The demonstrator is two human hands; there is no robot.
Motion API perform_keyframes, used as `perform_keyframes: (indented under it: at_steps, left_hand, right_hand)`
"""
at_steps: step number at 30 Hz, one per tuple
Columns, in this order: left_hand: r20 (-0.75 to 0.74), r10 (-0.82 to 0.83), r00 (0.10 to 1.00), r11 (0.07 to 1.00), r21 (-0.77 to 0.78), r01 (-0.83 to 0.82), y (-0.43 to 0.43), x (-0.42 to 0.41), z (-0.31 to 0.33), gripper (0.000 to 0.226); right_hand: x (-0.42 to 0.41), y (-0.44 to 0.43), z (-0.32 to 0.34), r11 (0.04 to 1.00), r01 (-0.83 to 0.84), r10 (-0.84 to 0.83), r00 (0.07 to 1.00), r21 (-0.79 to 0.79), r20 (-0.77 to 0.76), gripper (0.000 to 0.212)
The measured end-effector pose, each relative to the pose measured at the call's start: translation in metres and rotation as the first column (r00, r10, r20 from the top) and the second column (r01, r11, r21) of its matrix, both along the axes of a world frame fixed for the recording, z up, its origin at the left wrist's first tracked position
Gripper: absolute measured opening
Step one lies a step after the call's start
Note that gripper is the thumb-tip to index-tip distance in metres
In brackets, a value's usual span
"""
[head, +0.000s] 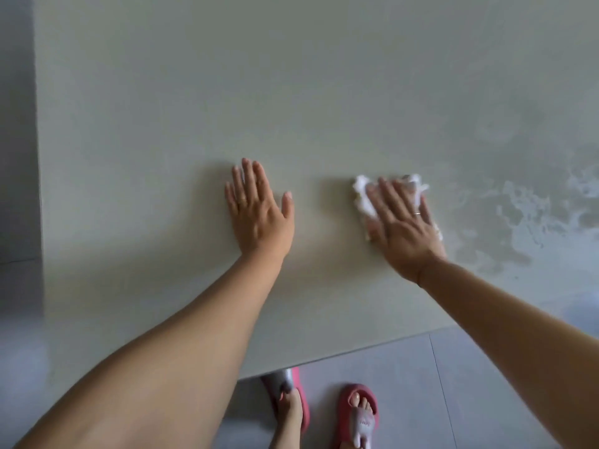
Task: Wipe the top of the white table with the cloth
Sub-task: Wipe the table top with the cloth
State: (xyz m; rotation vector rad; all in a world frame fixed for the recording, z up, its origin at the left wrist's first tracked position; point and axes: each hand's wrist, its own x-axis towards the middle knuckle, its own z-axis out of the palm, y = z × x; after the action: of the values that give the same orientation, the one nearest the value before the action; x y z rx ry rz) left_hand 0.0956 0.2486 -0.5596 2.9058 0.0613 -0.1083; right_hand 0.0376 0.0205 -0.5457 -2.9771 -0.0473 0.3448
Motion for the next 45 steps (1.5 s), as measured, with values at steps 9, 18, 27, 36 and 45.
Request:
perform_keyframes:
  at_steps: [9,18,27,36,45]
  left_hand:
    - [0.037,-0.125,0.992,0.992,-0.008,0.125,-0.017,-0.115,-0.002,0.062]
    - [-0.008,-0.116,0.993,0.993,0.029,0.116,-0.02,-0.114,0.0,0.067]
    - [-0.013,-0.102,0.995,0.994,0.032,0.102,-0.023,-0.115,0.001,0.067]
    - [-0.026,-0.11,0.994,0.993,0.043,0.111,-0.023,-0.115,0.001,0.066]
    - [-0.045,-0.098,0.994,0.993,0.066,0.101,-0.025,-0.115,0.002,0.07]
  right_hand:
    - [-0.058,0.06,-0.003,0.993,-0.11,0.107,0.993,0.051,0.047,0.058]
    - [-0.099,0.076,-0.003,0.979,0.195,-0.195,0.981,0.054,-0.008,0.063]
    - [-0.116,0.021,-0.002,0.976,0.215,-0.216,0.976,0.032,0.03,0.059]
    - [-0.123,-0.044,-0.002,0.973,-0.227,0.228,0.974,-0.029,0.013,0.059]
    - [-0.149,0.011,0.0,0.965,-0.249,0.247,0.968,0.077,0.037,0.061]
